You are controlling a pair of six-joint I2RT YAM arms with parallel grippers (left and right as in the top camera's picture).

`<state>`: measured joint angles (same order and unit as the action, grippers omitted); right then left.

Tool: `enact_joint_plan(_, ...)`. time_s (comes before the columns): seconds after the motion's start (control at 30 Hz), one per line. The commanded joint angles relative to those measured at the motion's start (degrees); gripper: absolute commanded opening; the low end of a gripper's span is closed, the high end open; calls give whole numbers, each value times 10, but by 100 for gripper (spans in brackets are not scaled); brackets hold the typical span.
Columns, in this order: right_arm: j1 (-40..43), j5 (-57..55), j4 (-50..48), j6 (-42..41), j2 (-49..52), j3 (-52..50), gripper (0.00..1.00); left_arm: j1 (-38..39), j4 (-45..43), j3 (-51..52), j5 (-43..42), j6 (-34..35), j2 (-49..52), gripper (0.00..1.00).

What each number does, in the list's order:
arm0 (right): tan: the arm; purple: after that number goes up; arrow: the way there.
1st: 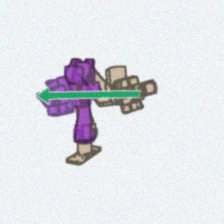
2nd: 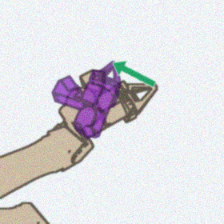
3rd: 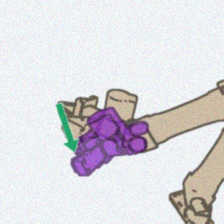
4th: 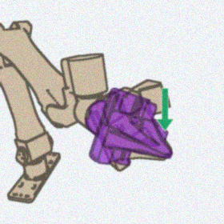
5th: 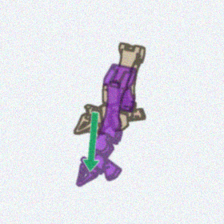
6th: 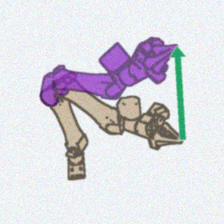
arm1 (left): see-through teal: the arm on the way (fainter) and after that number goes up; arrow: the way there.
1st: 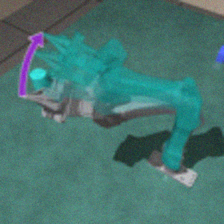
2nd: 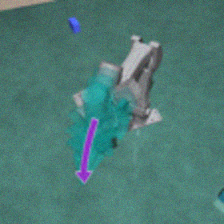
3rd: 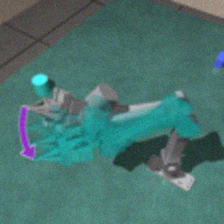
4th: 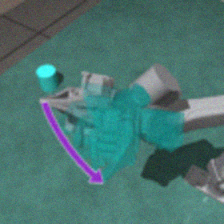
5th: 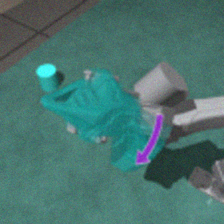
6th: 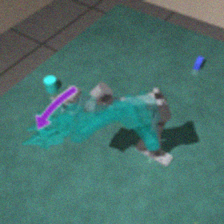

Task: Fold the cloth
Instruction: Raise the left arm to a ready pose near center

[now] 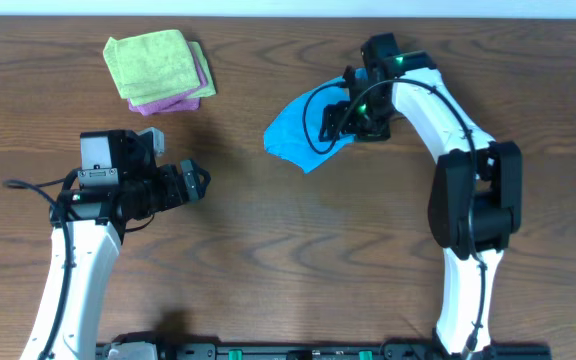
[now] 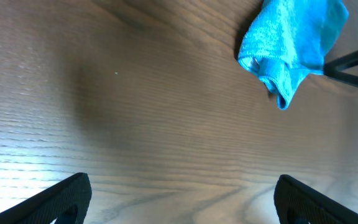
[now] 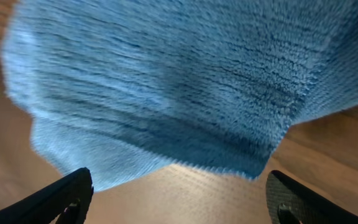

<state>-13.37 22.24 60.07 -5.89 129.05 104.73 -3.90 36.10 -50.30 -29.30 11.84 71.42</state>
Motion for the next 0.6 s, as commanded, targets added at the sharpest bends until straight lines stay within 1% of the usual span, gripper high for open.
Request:
enact_joint_plan(0.0,2,-7,-2,-7,21,2,88,2,-1,-11,-23,0,0,95)
enact_joint_plan(0.07,2,-10,-5,-7,30,2,84,2,-1,-11,-23,0,1,95)
enact_joint_plan(0.17,2,-13,-6,-7,35,2,73,2,-2,-11,-23,0,1,95)
enact_joint_plan(0.23,2,-15,-14,-2,35,2,60,2,-2,-11,-23,0,0,95)
enact_joint_plan(0.27,2,-15,-21,-2,35,2,56,2,-2,-11,-23,0,1,95)
enact_joint_plan(0.33,2,-15,-31,0,35,2,38,2,-2,-11,-22,0,1,95)
enact_joint_plan(0.5,2,-15,-35,0,35,2,4,2,-1,-11,-19,0,1,95)
enact_joint_plan(0.53,2,-15,-33,0,35,2,1,2,-1,-11,-18,0,1,95)
enact_joint_plan(0.57,2,-15,-31,0,35,2,1,2,-1,-11,-18,0,0,95)
